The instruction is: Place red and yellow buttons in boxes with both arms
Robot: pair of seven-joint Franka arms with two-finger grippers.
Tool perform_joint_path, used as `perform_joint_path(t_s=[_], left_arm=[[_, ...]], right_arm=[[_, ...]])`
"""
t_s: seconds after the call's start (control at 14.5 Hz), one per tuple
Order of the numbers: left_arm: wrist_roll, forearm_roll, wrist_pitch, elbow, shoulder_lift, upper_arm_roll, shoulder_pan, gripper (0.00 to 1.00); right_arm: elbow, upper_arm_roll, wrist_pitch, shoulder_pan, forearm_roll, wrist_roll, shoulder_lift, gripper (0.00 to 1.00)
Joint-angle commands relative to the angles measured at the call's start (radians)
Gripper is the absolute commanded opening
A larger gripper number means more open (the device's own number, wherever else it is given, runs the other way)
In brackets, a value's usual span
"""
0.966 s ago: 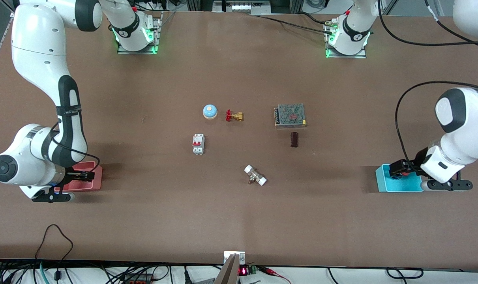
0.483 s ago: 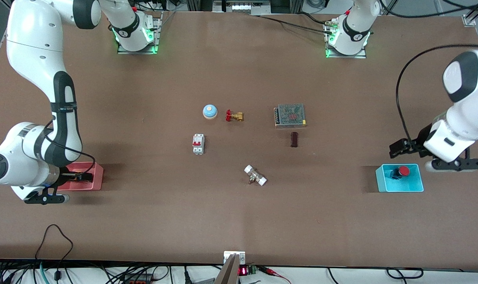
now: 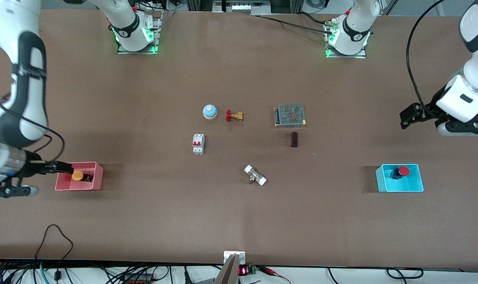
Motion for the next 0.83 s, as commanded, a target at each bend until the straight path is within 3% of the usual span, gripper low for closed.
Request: perform_joint_path(t_s=[0.0,0.48,0.62,0.69,0.76], left_arm=[[0.065,0.004,-0.028,-0.024,-0.043,-0.005,0.028,1.0],[0.105,-0.021,-0.031,-0.014,-0.054,-0.004,0.051,1.0],[0.106,-0.036,-0.029,-0.012,-0.056,-0.008,0.077,1.0],[0.106,-0.044,-0.031,-0.012,-0.057,0.04,0.005,1.0],[0.105,-0.044,-0.031,-0.011,-0.065,0.158,-0.089,1.0]], right_arm=[[-0.022,0.007,-0.097,0.025,0.012,-0.009,-0.112,1.0],[0.051,-0.001,-0.252,0.09,-0.025,0.092,-0.165,1.0],[0.055,0.031,-0.255,0.076,-0.066,0.132,-0.203,1.0],[0.044,0.082,-0.257,0.046,-0.095,0.139,-0.229,1.0],[0.042,0.143,-0.267,-0.011,-0.132,0.14,-0.246,1.0]])
